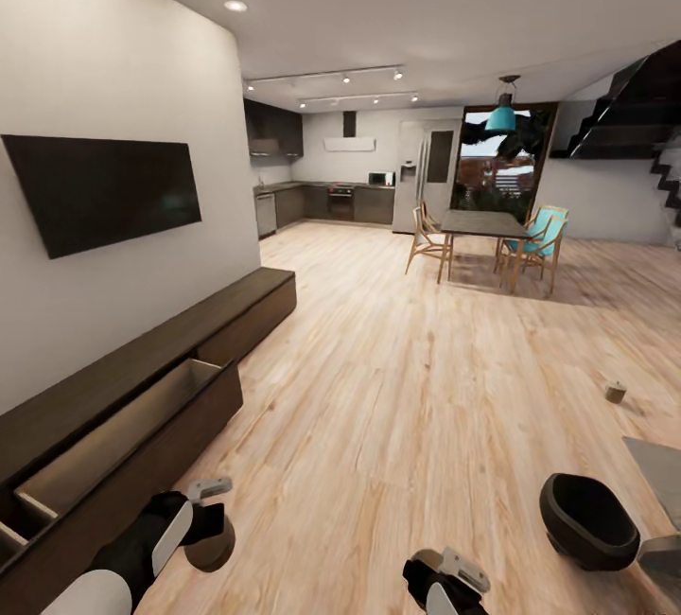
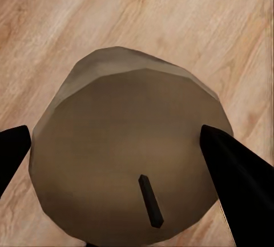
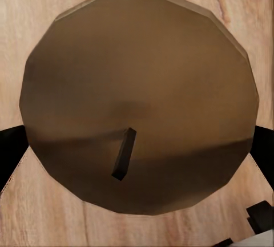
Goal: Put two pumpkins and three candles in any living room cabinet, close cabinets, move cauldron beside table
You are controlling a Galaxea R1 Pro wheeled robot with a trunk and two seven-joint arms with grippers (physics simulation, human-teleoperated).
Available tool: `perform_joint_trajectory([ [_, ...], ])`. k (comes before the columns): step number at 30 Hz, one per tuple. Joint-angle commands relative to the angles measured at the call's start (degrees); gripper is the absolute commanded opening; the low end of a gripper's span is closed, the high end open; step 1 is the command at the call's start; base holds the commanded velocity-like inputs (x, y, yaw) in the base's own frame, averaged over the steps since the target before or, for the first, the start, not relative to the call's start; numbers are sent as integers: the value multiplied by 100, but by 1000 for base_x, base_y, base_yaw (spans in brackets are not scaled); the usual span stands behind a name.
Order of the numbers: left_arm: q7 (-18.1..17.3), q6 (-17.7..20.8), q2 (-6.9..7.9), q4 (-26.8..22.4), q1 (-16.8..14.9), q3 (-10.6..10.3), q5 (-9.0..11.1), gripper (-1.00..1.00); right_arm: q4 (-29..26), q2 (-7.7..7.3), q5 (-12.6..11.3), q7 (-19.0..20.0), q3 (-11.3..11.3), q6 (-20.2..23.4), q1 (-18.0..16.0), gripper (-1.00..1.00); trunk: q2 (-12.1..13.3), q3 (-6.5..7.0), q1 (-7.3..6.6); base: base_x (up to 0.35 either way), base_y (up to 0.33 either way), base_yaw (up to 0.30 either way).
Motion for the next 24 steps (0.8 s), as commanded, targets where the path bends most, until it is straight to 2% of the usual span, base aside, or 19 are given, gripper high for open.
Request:
perform_joint_trajectory([
  [1,1,0,0,-2,-1,0,0,-100,14,0,9,0,1,-2,-2,-100,0,3,0,330,0,-278],
  [6,-1,0,0,-3,-1,-1,0,-100,29,0,11,-1,0,-12,0,-100,0,16,0,330,0,-175],
  [24,2,0,0,1,-1,-1,0,-100,30,1,13,-9,0,-38,-2,-100,0,18,0,330,0,-6],
])
